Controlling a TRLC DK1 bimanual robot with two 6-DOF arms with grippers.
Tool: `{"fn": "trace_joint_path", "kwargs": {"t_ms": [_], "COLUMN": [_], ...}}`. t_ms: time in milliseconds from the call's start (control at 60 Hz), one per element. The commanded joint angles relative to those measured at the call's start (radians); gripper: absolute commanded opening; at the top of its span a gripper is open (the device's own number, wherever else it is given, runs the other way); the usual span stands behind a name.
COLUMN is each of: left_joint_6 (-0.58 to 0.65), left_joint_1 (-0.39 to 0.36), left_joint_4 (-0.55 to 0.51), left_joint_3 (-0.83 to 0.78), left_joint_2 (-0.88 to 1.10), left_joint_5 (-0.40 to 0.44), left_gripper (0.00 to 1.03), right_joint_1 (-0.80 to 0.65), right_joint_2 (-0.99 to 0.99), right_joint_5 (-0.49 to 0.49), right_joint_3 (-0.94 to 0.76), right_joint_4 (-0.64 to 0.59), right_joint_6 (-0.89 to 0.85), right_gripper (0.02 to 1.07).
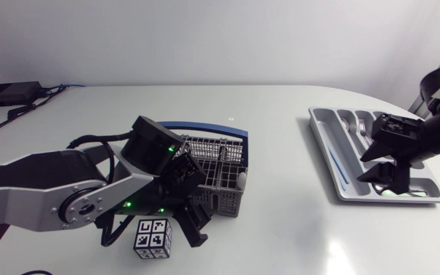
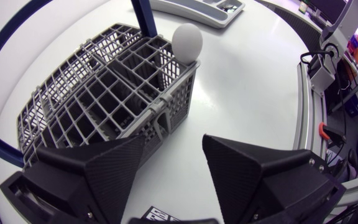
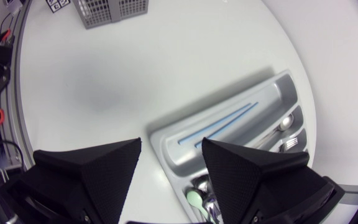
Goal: Transfer all utensils from the basket to the drawer tray.
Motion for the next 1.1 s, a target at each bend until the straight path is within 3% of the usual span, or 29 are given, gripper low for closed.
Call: {"fn": "trace_joint_path", "kwargs": {"t_ms": [0, 183, 417, 900, 1017, 1083], "left_joint_6": [-0.012, -0.007, -0.007, -0.012, -0.013, -0.013], "left_joint_1": [0.011, 0.026, 0.032, 0.047, 0.052, 0.054], "left_joint_4": [0.011, 0.029, 0.046, 0.080, 0.087, 0.090], "left_joint_3": [-0.037, -0.058, -0.072, -0.072, -0.070, -0.072], "left_joint_2": [-0.017, -0.031, -0.042, -0.043, -0.042, -0.040], "left_joint_5": [0.010, 0.026, 0.036, 0.046, 0.050, 0.053], "left_gripper": [0.66, 0.66, 0.66, 0.66, 0.66, 0.66], "right_joint_1": [0.117, 0.376, 0.585, 0.720, 0.731, 0.742], "right_joint_2": [-0.057, -0.094, -0.079, 0.033, 0.070, 0.081], "right_joint_5": [-0.007, -0.008, -0.008, -0.139, -0.159, -0.163], "right_joint_3": [-0.043, -0.057, 0.006, 0.104, 0.099, 0.096], "right_joint_4": [-0.023, -0.001, 0.012, 0.086, 0.134, 0.151], "right_joint_6": [0.197, 0.499, 0.840, 1.217, 1.279, 1.299], "right_gripper": [0.74, 0.74, 0.74, 0.74, 0.61, 0.61]}}
